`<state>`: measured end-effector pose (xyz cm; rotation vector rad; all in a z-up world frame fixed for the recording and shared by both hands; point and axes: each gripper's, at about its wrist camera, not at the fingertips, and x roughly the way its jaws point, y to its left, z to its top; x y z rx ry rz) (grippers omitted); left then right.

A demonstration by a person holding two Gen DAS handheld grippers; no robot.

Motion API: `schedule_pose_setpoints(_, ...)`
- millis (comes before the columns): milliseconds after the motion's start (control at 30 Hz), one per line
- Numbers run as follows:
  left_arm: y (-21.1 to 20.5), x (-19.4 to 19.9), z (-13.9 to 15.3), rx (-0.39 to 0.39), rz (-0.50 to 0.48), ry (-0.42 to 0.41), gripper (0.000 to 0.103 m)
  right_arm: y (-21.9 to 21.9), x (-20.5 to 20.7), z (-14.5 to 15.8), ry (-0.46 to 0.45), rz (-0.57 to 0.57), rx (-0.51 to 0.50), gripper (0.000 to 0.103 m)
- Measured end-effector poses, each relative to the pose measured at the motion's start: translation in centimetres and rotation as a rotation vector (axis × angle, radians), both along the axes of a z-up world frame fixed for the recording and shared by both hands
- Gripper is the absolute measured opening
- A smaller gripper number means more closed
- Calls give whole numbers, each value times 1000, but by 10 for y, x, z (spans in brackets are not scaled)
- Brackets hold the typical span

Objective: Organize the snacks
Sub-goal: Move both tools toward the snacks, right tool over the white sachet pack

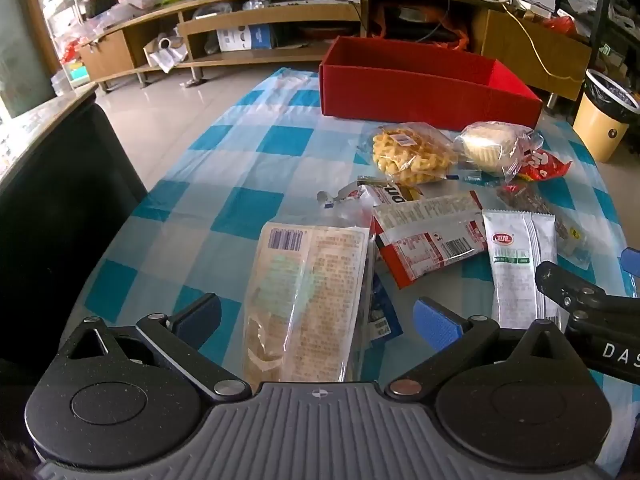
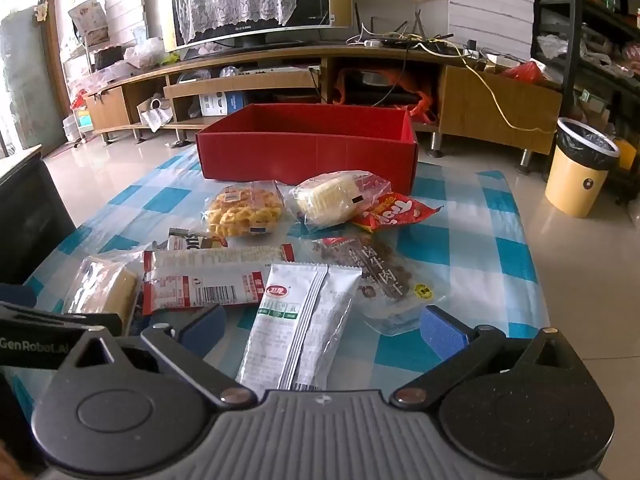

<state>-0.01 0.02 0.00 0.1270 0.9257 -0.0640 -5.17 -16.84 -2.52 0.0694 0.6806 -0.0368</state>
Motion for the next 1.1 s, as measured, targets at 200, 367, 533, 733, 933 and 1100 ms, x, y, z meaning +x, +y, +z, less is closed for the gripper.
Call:
schedule_pose_setpoints(200,-3,-3,-7,12,11,1,103,1,-1,3,5,5,0,103)
schedule_pose_setpoints(367,-2,-1,-6,22,-1,23,103,3,4,-6,24,8,-8,103)
schedule_pose_setpoints(533,-2,0,-7,30,-4,29,103,4,3,-3,37,10,-11,103)
schedule_pose_setpoints(733,-1,0,-7,29,-2,36,103,5,4,-5,50,16,-12,103)
schedule_pose_setpoints(933,-1,1,-8,31,-2,37,103,5,5,-6,58,19,-12,103)
schedule_pose_setpoints(1100,-1,1,-8,31,-2,38,103,5,5,-7,64,21,-12,103)
